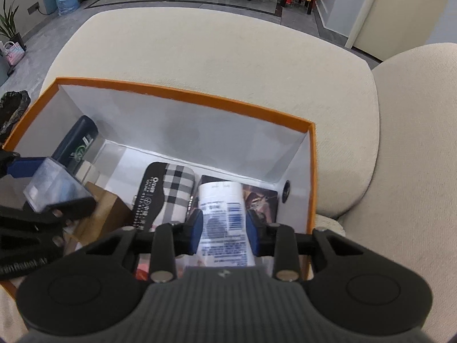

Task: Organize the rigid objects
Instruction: 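Lower the clear box in with the left tool while the right tool lowers the tube, then open both tools and withdraw them toward the pink bottle and tape measure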

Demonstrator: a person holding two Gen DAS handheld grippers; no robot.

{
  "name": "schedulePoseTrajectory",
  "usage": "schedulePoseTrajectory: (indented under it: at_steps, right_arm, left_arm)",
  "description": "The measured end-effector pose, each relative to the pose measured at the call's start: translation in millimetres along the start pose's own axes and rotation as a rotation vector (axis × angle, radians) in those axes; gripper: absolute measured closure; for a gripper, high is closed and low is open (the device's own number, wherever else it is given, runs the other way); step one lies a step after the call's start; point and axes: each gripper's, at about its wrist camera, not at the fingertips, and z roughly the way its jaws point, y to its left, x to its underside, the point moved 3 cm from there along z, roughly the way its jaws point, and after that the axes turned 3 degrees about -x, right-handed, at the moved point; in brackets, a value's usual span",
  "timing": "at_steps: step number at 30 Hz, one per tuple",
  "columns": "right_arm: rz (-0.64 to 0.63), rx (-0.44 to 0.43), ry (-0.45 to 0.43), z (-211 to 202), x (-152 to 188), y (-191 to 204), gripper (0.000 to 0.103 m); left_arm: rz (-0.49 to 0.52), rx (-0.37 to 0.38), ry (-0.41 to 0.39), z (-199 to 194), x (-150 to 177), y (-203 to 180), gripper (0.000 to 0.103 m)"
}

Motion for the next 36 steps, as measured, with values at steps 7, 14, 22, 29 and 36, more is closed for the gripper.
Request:
schedulePoseTrajectory:
  at_steps: [7,14,22,29,36]
  right_arm:
    - [-0.003,0.003,-0.008,-7.9,2.1,2.8,0.071]
    - [0.0,0.019,-0.025,-19.1,4.3,-3.5,0.071]
    - [0.007,0.017,-0.03,-26.2,8.8,-3.2,0.07]
    - [0.002,0.018,-0.039,-41.4,17.3,3.9,0.07]
    - [-0.008,0.024,-0.079,-77.0,25.2,12.7,0.069]
  left_arm:
    - [0.036,0.047,-0.007,-3.6,-3.3,-25.9,0.035]
    - [-0.021,0.031,-0.029,-17.7,-2.4,-7.4,0.035]
    - [-0.004,0.011,-0.021,-24.6,1.8,-6.0,0.035]
    - [0.017,-0.001,-0.041,-48.1,2.3,-8.5,0.035]
    - [0.019,-0.021,-0.077,-83.5,7.1,-10.8,0.033]
